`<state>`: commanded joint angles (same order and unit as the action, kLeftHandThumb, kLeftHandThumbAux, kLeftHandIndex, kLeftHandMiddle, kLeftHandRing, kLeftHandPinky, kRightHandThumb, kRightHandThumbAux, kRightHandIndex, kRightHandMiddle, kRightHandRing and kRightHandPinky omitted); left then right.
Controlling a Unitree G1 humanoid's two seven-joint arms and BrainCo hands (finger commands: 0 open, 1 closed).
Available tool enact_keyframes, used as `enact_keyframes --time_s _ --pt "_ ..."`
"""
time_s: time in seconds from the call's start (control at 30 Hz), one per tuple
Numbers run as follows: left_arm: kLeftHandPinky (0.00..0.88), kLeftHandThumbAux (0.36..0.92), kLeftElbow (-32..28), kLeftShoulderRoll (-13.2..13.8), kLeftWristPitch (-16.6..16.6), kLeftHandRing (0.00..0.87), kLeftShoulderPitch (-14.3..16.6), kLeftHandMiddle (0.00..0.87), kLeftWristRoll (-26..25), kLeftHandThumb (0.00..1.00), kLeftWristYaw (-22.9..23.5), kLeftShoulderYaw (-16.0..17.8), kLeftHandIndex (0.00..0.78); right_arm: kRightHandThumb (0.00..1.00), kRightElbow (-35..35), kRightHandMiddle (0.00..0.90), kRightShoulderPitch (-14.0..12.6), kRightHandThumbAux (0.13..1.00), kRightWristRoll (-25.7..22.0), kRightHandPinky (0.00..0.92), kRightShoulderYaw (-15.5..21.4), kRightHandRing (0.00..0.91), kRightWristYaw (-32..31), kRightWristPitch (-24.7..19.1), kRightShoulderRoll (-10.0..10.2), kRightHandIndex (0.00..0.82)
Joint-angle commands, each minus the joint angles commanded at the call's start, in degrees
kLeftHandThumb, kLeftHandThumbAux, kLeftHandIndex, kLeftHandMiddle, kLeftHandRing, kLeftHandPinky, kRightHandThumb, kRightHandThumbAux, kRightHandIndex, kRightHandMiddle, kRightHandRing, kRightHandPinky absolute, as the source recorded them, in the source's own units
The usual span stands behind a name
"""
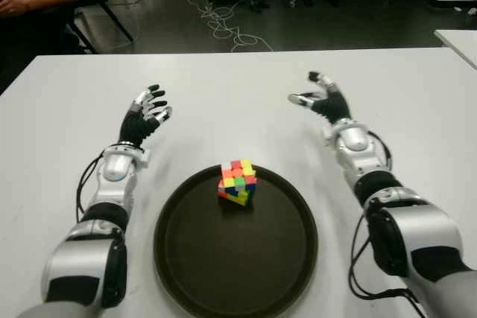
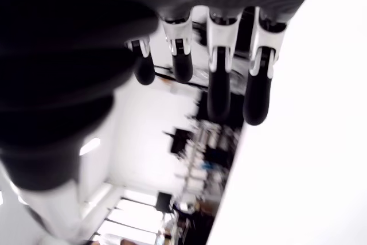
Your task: Pick up the Rubik's Cube and put it in the plate
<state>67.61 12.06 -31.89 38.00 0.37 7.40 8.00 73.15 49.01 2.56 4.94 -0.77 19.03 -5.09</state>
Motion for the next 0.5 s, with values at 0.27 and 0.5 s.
enact_keyframes --time_s 0.27,0.5 --pt "0.208 0.726 -0.1 0.0 -0.4 0.17 -0.3 0.167 0.0 0.248 0.2 0.0 0.102 0.003 0.0 0.249 -0.6 0.732 2.8 0.359 -1.8 0.298 2.3 0.0 0.4 0.16" --pt "0.216 0.715 0.0 0.2 -0.2 0.174 -0.3 0.167 0.2 0.234 -0.2 -0.1 0.1 0.001 -0.1 0.249 -0.9 0.718 4.9 0.34 -3.4 0.293 3.9 0.9 0.4 0.16"
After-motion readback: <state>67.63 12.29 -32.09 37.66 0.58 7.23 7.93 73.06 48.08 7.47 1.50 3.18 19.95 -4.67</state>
